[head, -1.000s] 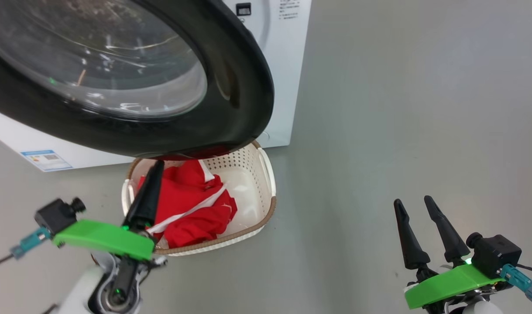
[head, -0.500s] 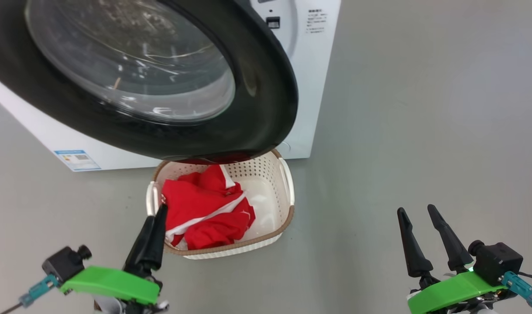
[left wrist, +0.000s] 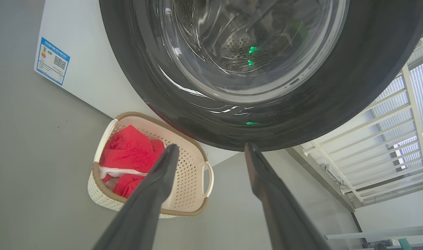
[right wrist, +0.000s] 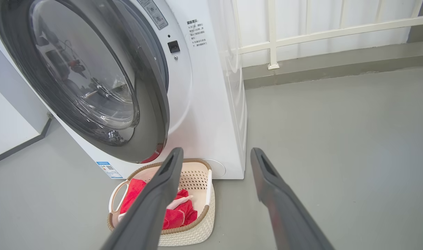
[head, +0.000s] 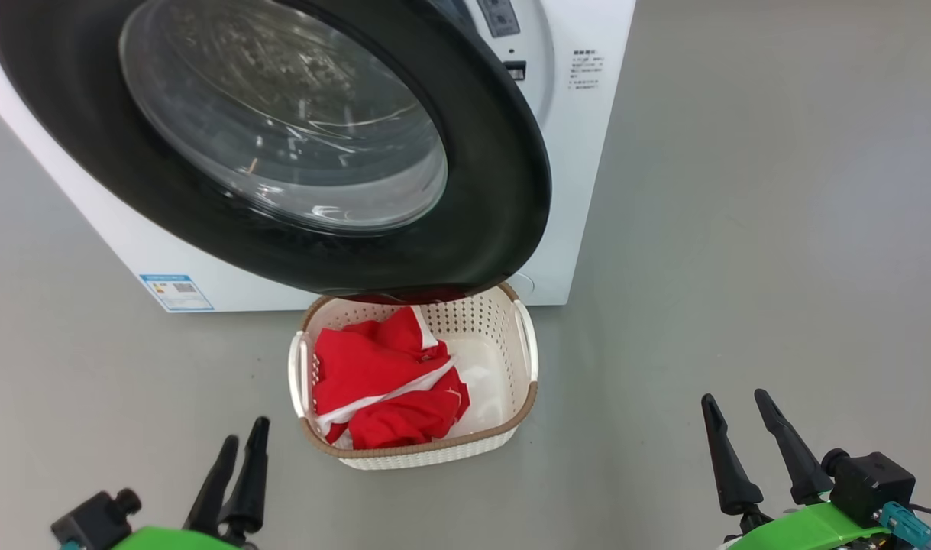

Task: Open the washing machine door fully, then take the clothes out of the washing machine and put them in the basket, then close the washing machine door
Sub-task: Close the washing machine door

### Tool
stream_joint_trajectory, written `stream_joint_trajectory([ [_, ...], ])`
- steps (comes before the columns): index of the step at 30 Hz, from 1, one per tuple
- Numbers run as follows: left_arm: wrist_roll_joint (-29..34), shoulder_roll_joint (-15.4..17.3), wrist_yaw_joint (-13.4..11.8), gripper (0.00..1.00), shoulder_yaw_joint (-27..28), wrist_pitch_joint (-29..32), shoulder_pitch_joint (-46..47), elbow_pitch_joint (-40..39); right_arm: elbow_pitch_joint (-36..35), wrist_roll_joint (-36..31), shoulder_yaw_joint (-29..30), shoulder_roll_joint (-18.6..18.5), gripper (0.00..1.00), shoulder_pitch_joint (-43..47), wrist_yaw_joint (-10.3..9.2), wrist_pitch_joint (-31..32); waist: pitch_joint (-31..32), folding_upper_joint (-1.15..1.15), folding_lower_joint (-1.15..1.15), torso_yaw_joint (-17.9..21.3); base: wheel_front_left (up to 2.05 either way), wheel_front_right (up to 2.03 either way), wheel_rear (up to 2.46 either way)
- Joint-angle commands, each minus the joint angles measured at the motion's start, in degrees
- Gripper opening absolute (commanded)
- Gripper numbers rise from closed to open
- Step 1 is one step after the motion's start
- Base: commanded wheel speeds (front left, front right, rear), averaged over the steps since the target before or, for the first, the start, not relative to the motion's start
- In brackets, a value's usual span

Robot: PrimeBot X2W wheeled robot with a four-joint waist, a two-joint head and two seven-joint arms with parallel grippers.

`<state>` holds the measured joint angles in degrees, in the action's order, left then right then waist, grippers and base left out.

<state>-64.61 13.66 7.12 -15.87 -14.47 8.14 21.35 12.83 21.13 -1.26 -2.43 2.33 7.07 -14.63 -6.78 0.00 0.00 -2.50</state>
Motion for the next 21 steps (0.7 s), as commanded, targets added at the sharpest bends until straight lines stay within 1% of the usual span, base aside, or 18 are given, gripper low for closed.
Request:
stream_joint_trajectory([
  [1,1.6,1.0,0.4,1.0,2.9,-0.5,-0.1,-0.8,-1.3,-0.4,-1.3,-0.4,1.0,-0.1,0.42,-0.4,0.5,0.0,0.0,-0.4,0.0,0.0,0.0],
  [3,4.4,1.0,0.4,1.0,3.9,-0.5,-1.0,-0.7,-1.3,-0.4,-1.2,-0.4,1.0,0.2,0.42,-0.4,0.7,0.0,0.0,-0.6,0.0,0.0,0.0],
  [4,4.4,1.0,0.4,1.0,3.9,-0.5,-1.0,-0.7,-1.3,-0.4,-1.2,-0.4,1.0,0.2,0.42,-0.4,0.7,0.0,0.0,-0.6,0.0,0.0,0.0],
  [6,8.1,1.1,0.4,1.0,4.7,-0.5,-1.7,-0.5,-1.4,-0.5,-1.2,-0.4,1.0,0.4,0.42,-0.4,0.8,0.0,0.0,-0.8,0.0,0.0,0.0],
  [12,17.0,-0.5,0.4,1.0,8.8,-0.5,-3.3,-0.8,-1.4,-0.7,-1.0,-0.4,1.0,0.7,0.42,-0.4,1.0,0.0,0.0,-1.2,0.0,0.0,0.0],
  [14,22.4,-0.2,0.4,1.0,10.0,-0.5,-3.7,-0.8,-1.4,-0.8,-1.0,-0.4,1.0,0.8,0.42,-0.4,1.0,0.0,0.0,-1.3,0.0,0.0,0.0],
  [21,34.2,-2.9,0.4,1.0,14.9,-0.5,-4.6,-3.4,-1.4,-1.1,-0.5,-0.4,1.0,0.8,0.42,-0.4,0.8,0.0,0.0,-1.5,0.0,0.0,0.0],
])
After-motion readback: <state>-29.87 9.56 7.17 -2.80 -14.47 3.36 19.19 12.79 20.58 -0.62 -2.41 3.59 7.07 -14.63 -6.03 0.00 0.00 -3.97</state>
